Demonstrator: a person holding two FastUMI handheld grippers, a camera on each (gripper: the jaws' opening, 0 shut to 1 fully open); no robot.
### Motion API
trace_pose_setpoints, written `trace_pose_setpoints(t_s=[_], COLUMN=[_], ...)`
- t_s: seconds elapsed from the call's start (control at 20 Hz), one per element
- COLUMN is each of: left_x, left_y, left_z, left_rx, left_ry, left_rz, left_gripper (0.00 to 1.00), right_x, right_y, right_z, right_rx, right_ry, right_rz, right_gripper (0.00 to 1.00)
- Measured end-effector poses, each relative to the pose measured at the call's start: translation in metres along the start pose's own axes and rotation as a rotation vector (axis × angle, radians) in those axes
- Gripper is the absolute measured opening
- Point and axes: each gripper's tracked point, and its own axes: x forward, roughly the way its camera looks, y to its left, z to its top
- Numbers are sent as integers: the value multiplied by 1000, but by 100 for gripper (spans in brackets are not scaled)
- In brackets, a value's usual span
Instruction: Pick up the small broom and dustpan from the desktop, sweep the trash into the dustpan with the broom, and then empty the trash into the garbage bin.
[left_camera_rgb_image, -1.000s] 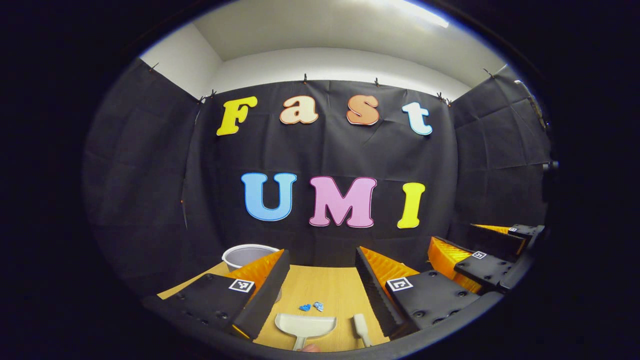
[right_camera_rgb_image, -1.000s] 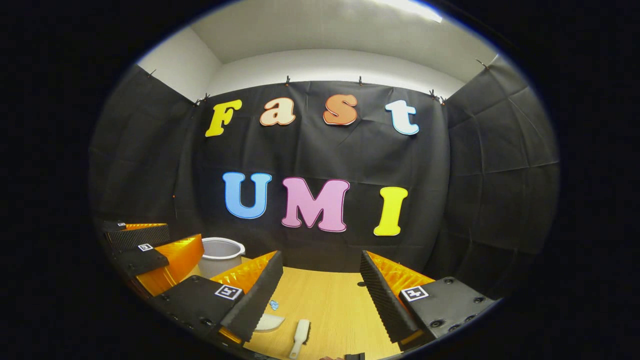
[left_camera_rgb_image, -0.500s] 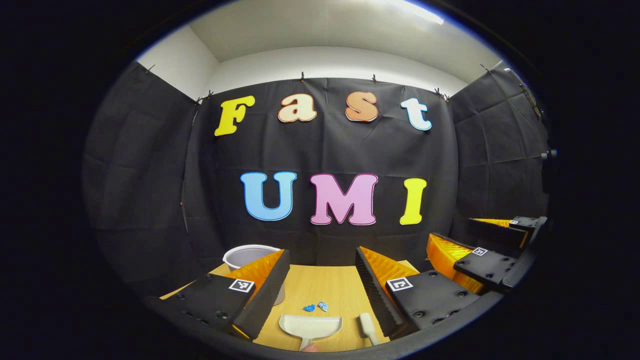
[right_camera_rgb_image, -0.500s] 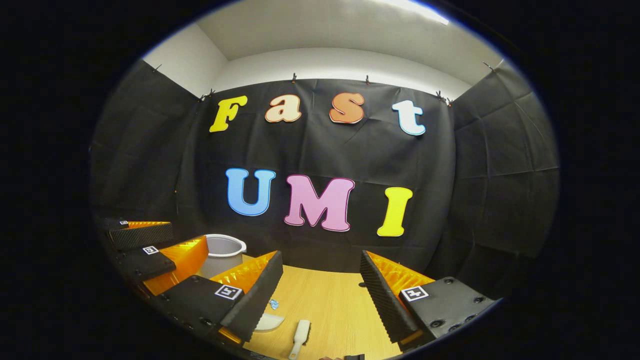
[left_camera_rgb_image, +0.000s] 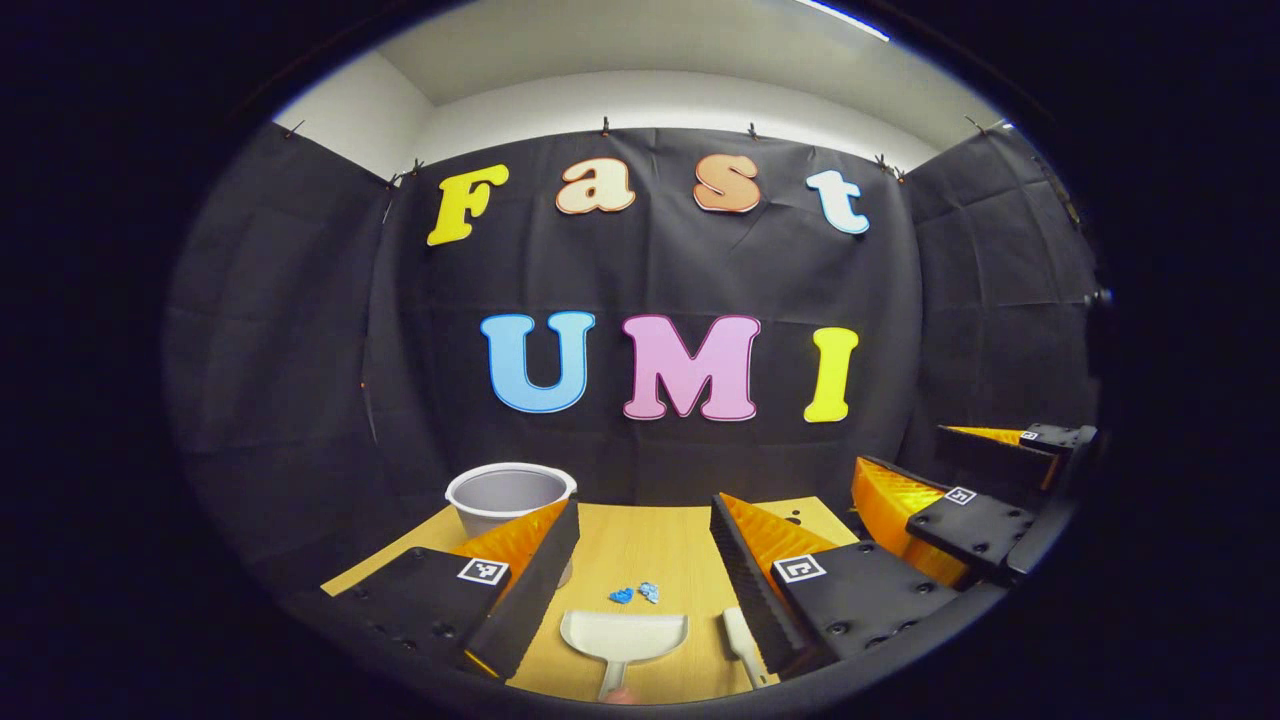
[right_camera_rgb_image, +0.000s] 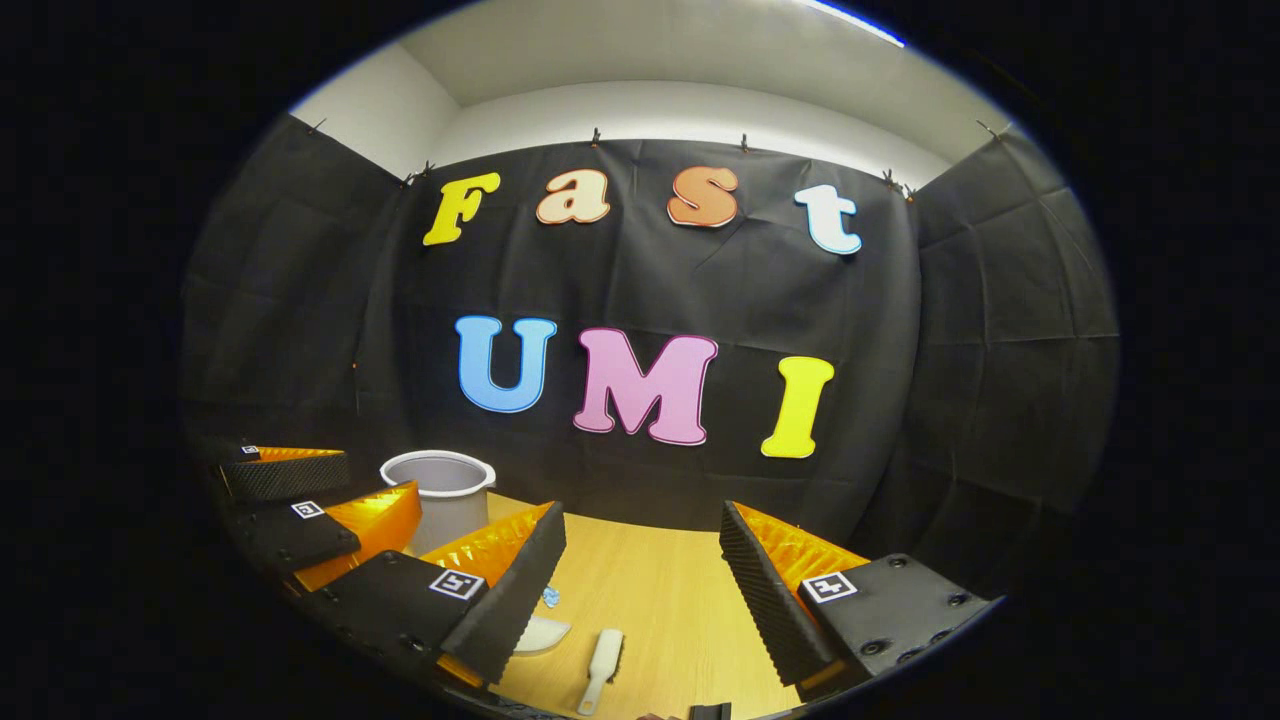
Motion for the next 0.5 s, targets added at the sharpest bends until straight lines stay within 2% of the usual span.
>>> trace_pose_setpoints(t_s=[0.2,0.4,0.5], left_x=[6,15,22], left_y=[3,15,22], left_z=[-17,-47,-65], left_rx=[4,-20,-19], left_ry=[50,134,183], left_rz=[0,-8,-11], left_gripper=[79,79,78], right_x=[11,18,22], right_y=[13,24,25], right_z=[-34,-93,-122], right_rx=[29,63,79], right_ry=[94,286,380], right_rz=[25,21,4], right_gripper=[99,97,99])
